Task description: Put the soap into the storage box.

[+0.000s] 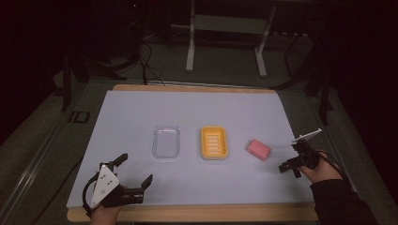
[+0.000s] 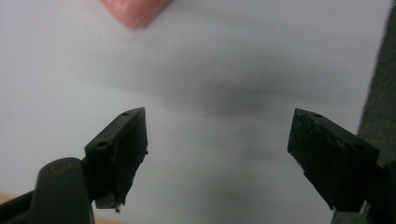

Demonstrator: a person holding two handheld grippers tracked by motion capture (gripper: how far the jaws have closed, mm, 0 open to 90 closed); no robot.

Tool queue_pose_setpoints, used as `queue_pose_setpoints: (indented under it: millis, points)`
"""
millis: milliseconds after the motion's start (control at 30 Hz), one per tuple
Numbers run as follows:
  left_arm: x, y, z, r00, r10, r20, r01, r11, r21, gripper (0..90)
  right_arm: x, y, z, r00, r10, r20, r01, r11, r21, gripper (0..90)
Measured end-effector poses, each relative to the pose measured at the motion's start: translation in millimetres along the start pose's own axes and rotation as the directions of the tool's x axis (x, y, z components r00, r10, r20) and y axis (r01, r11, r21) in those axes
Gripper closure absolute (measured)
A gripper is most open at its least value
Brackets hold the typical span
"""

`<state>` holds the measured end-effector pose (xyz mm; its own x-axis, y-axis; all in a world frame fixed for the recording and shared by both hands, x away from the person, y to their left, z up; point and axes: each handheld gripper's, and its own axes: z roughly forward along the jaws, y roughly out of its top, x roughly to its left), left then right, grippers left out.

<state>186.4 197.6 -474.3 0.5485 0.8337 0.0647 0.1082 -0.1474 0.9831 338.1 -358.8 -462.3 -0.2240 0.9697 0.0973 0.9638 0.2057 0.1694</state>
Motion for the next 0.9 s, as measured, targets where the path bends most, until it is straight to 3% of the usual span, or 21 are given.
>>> queue_pose_setpoints:
  millis: [133, 300, 500, 633, 700, 900]
  points:
    - [0.0, 0.0, 0.2, 1.0000, 0.000, 0.001, 0.000, 1.0000, 0.001, 0.3, -1.3, -0.3, 4.5, 0.9993, 0.001, -0.038, 0.003, 0.994, 0.110, 17.5]
    - [0.1, -0.1, 0.2, 1.0000, 0.001, 0.000, -0.001, 1.0000, 0.003, 0.3, -1.1, -1.0, 8.6, 0.9985, -0.012, -0.053, 0.022, 0.982, 0.187, 16.3]
    - [0.0, -0.1, 0.3, 1.0000, 0.000, 0.001, 0.000, 1.0000, 0.004, 0.3, 3.6, -4.0, 13.5, 0.9931, -0.067, -0.097, 0.092, 0.955, 0.281, 16.1]
    - [0.1, -0.1, 0.3, 1.0000, 0.000, 0.001, 0.000, 1.0000, 0.004, 0.3, 8.5, -5.5, 14.0, 0.9854, -0.128, -0.112, 0.157, 0.939, 0.305, 16.2]
    - [0.1, -0.1, 0.4, 1.0000, 0.000, 0.001, 0.000, 1.0000, 0.004, 0.3, 12.4, -7.4, 14.3, 0.9704, -0.211, -0.118, 0.237, 0.924, 0.298, 16.3]
    - [0.2, -0.2, 0.2, 1.0000, -0.001, 0.003, 0.001, 1.0000, 0.004, 0.3, 22.9, -11.1, 15.0, 0.9294, -0.338, -0.148, 0.368, 0.875, 0.314, 17.0]
